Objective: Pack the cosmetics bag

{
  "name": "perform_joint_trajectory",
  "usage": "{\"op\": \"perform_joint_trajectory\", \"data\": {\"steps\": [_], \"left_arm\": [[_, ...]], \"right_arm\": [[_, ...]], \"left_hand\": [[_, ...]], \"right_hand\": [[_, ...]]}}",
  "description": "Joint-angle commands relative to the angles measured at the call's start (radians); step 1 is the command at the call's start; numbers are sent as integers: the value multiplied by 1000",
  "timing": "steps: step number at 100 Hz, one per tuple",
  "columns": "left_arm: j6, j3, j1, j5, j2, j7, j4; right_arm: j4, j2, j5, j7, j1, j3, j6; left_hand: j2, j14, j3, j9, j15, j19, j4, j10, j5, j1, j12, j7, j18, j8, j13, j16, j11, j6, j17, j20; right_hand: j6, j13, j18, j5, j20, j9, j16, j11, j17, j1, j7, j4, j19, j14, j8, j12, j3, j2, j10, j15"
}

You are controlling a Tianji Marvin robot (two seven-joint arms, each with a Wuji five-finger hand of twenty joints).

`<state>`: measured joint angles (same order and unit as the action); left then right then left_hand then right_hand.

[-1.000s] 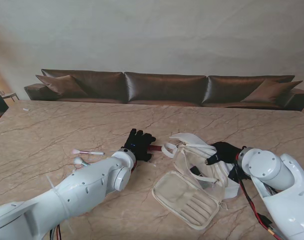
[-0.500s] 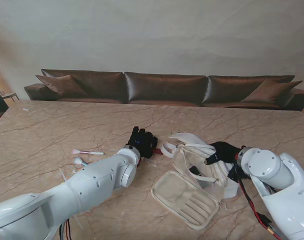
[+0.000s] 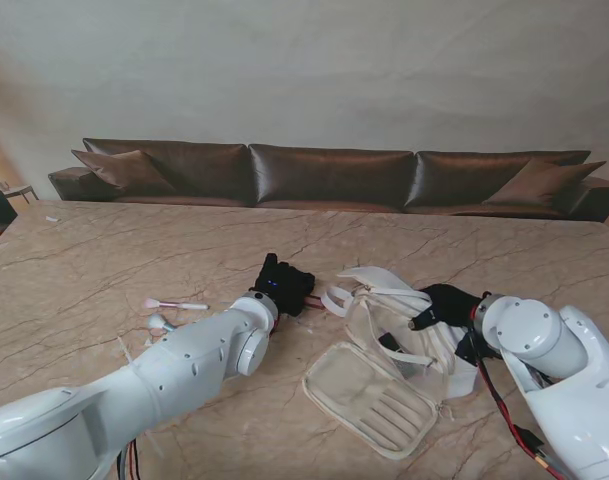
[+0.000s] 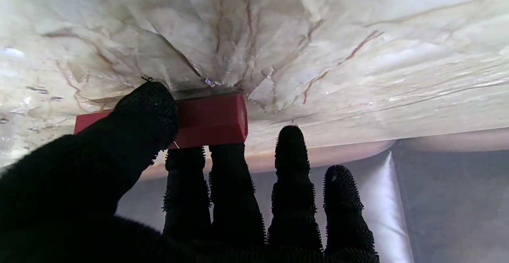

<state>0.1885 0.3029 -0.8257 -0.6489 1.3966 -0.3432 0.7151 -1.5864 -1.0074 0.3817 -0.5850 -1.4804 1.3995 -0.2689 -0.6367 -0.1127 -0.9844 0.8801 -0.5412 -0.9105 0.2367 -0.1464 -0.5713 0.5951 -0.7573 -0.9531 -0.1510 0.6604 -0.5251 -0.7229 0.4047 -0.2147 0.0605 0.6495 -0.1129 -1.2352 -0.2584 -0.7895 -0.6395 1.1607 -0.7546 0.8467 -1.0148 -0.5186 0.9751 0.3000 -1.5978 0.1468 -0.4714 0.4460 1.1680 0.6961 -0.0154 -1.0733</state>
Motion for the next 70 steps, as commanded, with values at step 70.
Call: {"op": "perform_joint_trajectory", "data": {"steps": [70], "left_arm": [[152, 306, -265, -326, -220, -12, 561]], "right_arm": [[1, -4, 2, 5, 23, -31, 1]], "left_hand": [[34, 12, -49, 184, -25, -73, 18, 0, -101, 71, -152, -83, 3, 71, -71, -47, -40, -98, 14, -22]], "right_hand": [[-200, -74, 13, -78, -6, 49, -22, 45, -33, -98, 52, -34, -90, -46, -32, 11, 94, -100, 21, -93]]}}
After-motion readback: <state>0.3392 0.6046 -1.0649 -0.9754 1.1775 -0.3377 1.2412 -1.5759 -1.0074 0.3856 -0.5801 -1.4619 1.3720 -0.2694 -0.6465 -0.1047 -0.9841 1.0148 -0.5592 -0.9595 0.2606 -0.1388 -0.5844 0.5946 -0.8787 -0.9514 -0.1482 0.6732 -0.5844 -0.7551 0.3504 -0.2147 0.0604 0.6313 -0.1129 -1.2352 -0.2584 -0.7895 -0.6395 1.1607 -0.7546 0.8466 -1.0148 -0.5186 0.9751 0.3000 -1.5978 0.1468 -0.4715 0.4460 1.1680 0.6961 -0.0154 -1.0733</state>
